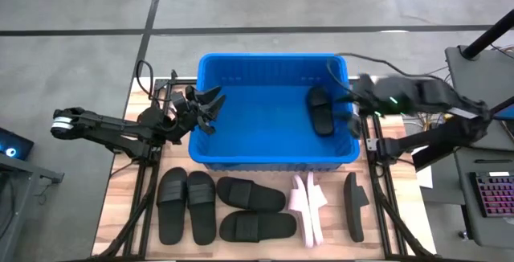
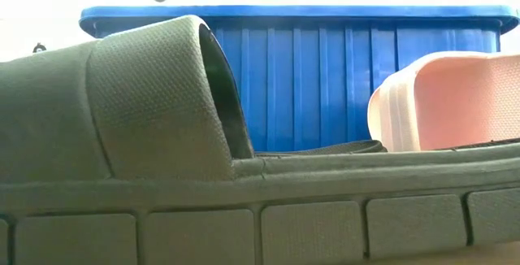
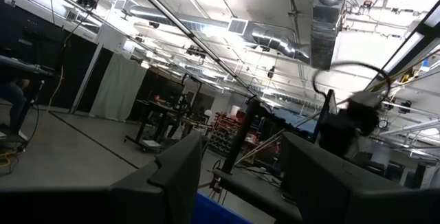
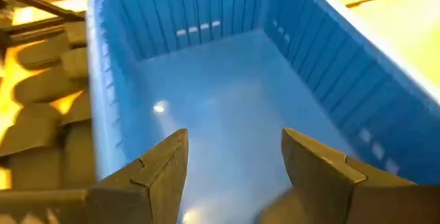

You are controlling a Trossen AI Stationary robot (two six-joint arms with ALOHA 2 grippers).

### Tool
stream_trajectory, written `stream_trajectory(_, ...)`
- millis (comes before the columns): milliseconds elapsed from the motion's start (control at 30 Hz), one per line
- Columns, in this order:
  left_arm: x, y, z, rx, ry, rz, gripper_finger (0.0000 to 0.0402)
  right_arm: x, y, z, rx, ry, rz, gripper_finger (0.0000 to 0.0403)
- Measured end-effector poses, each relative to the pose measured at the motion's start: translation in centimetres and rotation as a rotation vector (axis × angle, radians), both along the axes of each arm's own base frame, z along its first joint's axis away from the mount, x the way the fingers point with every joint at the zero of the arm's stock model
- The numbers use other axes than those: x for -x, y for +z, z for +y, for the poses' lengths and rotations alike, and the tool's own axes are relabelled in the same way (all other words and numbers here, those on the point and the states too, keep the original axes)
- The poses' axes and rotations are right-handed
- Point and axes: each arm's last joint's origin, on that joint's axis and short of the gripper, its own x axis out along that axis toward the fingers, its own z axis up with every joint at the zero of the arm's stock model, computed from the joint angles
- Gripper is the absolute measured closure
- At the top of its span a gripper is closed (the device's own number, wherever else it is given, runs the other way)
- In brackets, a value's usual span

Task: Pick and place slides into bin
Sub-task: Put the black slide into the blue container

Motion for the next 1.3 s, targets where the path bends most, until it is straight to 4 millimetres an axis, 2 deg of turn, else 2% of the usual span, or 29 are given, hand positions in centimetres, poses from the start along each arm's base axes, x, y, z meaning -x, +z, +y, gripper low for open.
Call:
stream_trajectory(100,0.0,0.0,0.0,0.000,-0.001,0.000,0.0217,1.9,-0.8,2.2,-0.090,0.017,0.014,0.0180)
stream_trajectory(200,0.0,0.0,0.0,-0.001,-0.002,0.001,0.0217,2.7,-2.0,4.3,-0.191,0.088,0.067,0.0180)
stream_trajectory(400,0.0,0.0,0.0,-0.001,-0.003,0.003,0.0217,2.3,-4.5,8.5,-0.271,0.176,0.203,0.0180)
stream_trajectory(600,0.0,-0.1,0.0,-0.002,-0.004,0.010,0.0217,1.7,-7.1,12.3,-0.215,0.163,0.397,0.0180)
stream_trajectory(867,0.0,-1.1,0.0,0.011,-0.012,0.030,0.0217,2.7,-10.2,17.3,-0.196,0.116,0.644,0.0180)
stream_trajectory(1033,0.0,-1.3,0.0,0.037,-0.026,0.020,0.0217,4.6,-11.6,20.1,-0.208,0.059,0.674,0.0180)
stream_trajectory(1300,0.0,-1.5,0.0,0.037,-0.026,0.026,0.0217,7.3,-14.5,23.9,-0.137,-0.046,0.603,0.0180)
